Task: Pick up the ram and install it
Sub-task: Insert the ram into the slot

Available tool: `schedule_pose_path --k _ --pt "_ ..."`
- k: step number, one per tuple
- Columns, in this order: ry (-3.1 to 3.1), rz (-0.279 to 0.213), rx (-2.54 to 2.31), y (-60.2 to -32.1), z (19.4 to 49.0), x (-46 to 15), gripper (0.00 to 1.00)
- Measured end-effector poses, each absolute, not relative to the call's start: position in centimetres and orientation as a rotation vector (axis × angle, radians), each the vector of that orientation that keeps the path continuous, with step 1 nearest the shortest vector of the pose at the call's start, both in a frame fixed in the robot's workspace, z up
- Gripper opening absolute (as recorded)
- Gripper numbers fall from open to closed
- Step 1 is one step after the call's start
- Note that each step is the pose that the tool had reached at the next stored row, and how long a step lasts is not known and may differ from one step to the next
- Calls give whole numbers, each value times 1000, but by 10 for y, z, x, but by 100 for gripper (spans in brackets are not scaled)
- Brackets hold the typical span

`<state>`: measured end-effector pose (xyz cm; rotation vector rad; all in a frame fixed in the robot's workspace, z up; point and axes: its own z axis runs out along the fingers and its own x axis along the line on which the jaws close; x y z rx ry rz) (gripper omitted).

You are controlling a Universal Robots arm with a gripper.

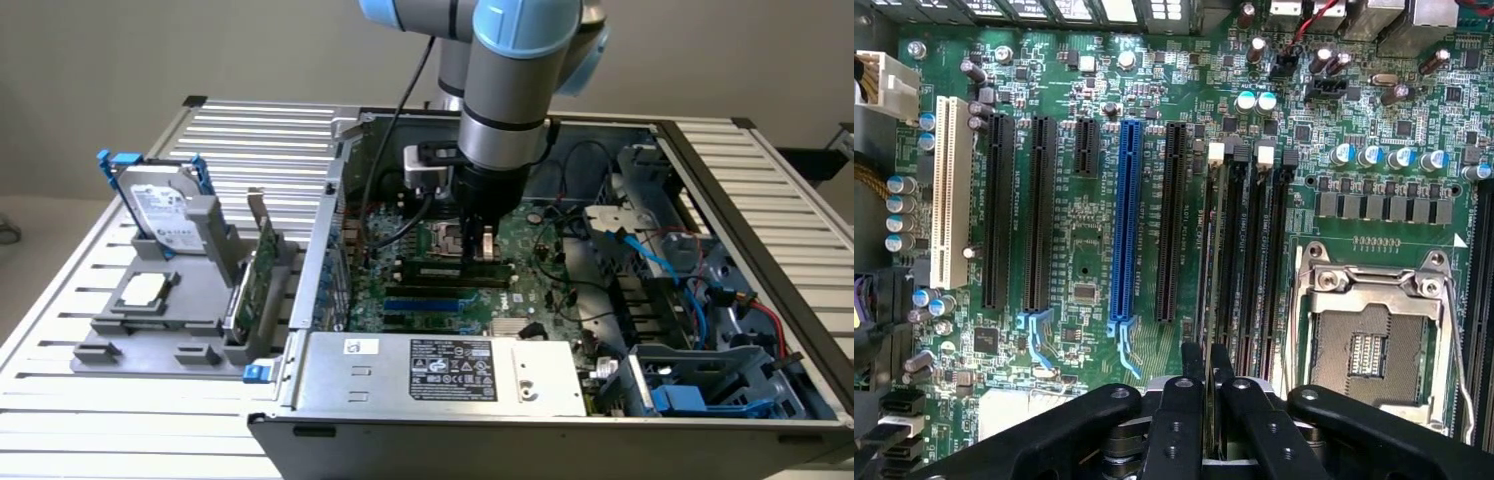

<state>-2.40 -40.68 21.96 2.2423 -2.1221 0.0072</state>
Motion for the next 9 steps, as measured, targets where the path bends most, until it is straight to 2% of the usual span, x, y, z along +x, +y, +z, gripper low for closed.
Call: schedule_pose_path --k 9 --pt "-2121 8 2243 -406 219 -24 14"
